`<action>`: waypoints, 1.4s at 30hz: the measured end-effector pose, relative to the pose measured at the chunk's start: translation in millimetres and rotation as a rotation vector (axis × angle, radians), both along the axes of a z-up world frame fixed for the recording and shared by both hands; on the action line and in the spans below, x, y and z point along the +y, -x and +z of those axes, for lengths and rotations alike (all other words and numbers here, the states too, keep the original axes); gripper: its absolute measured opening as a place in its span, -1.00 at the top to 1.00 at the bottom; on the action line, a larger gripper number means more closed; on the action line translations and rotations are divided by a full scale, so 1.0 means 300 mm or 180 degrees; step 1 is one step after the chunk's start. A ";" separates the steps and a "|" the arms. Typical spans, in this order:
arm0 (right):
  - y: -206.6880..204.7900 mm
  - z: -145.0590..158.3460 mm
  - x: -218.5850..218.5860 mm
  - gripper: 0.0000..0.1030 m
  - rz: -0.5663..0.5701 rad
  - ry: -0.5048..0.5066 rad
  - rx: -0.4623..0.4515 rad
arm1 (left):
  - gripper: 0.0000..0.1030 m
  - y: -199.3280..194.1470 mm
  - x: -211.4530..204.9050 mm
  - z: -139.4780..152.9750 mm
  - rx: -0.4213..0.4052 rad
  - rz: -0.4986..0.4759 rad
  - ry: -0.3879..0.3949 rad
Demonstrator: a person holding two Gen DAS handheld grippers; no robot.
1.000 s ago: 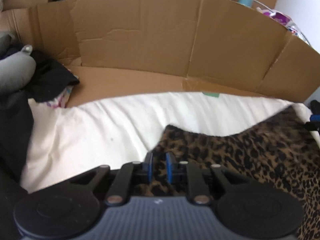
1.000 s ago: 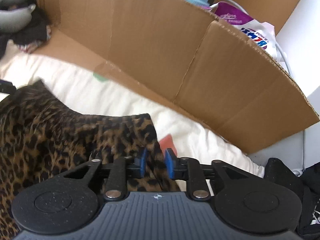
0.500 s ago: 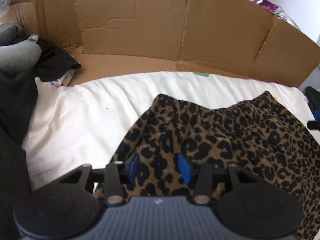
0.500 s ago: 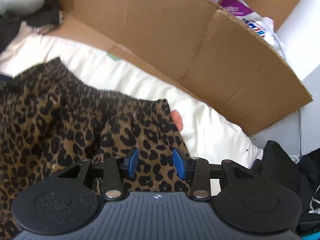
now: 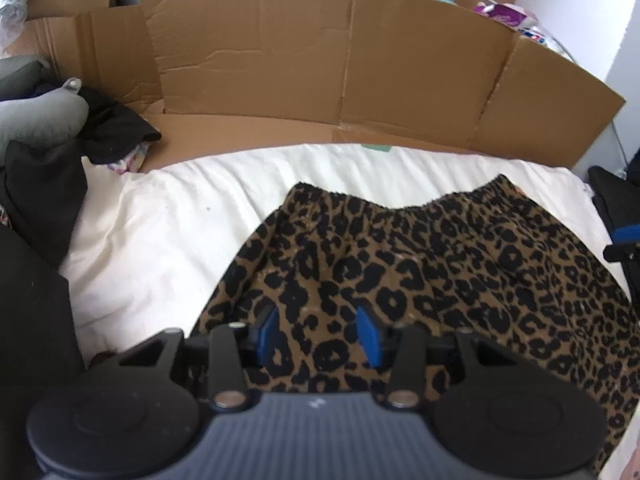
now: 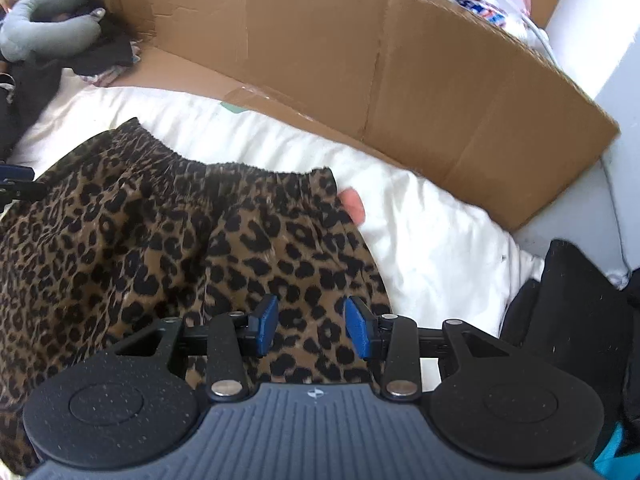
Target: Fold clothes
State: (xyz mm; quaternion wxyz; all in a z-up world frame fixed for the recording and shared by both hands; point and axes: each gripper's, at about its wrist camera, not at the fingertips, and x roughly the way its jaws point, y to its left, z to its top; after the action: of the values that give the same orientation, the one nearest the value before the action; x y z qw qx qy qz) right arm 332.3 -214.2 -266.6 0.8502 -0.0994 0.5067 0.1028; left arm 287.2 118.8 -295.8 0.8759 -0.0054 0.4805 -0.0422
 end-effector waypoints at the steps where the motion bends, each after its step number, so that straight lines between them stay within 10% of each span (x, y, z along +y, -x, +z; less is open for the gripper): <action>1: 0.023 -0.002 -0.021 0.14 -0.0022 -0.0045 0.0002 | 0.10 0.010 -0.003 0.004 0.0005 -0.0022 0.0011; 15: 0.356 -0.154 -0.387 0.14 -0.0819 -0.0370 0.0039 | 0.10 0.239 -0.123 0.027 0.0058 -0.0486 0.0169; 42: 0.518 -0.315 -0.518 0.14 -0.1420 -0.0678 0.0079 | 0.15 0.501 0.375 -0.016 0.0168 0.0647 -0.0093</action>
State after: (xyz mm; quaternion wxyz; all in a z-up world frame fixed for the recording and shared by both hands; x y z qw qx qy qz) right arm 176.9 -369.6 -361.1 0.8513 0.1063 0.5128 -0.0334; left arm 136.9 231.2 -300.5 0.8627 -0.0423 0.5010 0.0540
